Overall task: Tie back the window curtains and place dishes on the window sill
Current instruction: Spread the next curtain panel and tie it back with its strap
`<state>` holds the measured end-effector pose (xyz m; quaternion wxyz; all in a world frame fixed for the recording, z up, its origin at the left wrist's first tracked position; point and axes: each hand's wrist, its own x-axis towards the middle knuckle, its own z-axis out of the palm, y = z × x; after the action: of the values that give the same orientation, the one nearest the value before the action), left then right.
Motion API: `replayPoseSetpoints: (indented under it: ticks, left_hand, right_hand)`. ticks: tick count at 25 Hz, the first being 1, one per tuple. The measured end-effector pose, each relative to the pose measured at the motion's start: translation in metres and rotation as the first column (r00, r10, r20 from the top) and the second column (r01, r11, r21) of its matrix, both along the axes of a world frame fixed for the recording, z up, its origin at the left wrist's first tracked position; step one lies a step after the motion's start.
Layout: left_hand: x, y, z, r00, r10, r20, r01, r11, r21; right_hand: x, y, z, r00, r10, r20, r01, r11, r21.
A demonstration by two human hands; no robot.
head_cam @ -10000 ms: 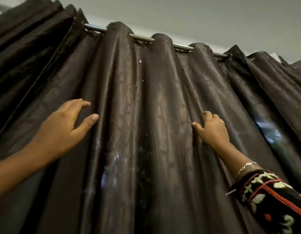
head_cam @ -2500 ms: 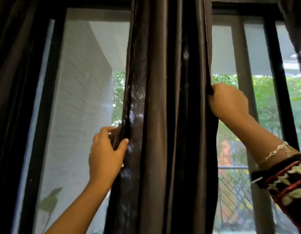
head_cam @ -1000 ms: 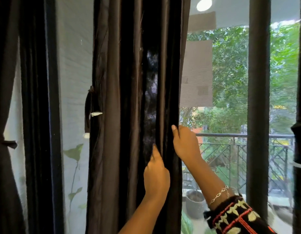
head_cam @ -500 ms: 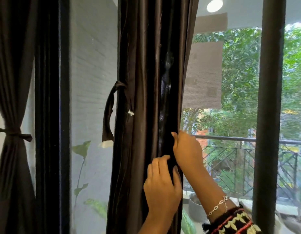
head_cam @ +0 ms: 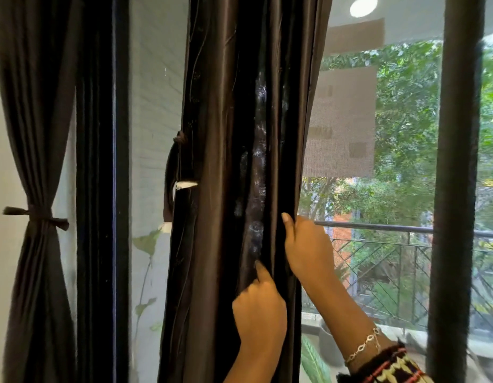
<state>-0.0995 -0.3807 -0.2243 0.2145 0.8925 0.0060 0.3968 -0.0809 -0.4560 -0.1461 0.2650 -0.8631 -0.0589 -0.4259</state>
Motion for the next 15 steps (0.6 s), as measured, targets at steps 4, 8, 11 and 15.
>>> replayPoseSetpoints:
  ticks: [4, 8, 11, 15]
  left_hand:
    - [-0.003, 0.0, -0.005, 0.986, -0.041, -0.161, 0.058, 0.993, 0.106]
    - [0.003, 0.004, -0.012, 0.99, -0.015, -0.139, 0.038, 0.986, 0.164]
    - [-0.008, 0.021, -0.021, 0.971, -0.135, 0.199, 0.13, 0.991, 0.034]
    - [-0.006, 0.046, -0.015, 0.811, -0.053, 0.583, 0.041, 0.999, 0.034]
  right_hand:
    - [-0.001, 0.016, -0.005, 0.994, 0.105, 0.027, -0.105, 0.994, -0.022]
    - [0.01, 0.02, -0.019, 0.997, -0.016, -0.075, 0.009, 0.996, -0.093]
    - [0.016, 0.019, -0.025, 0.996, -0.039, -0.082, 0.035, 0.998, -0.053]
    - [0.018, 0.017, -0.027, 0.994, -0.04, -0.103, 0.033, 0.997, -0.066]
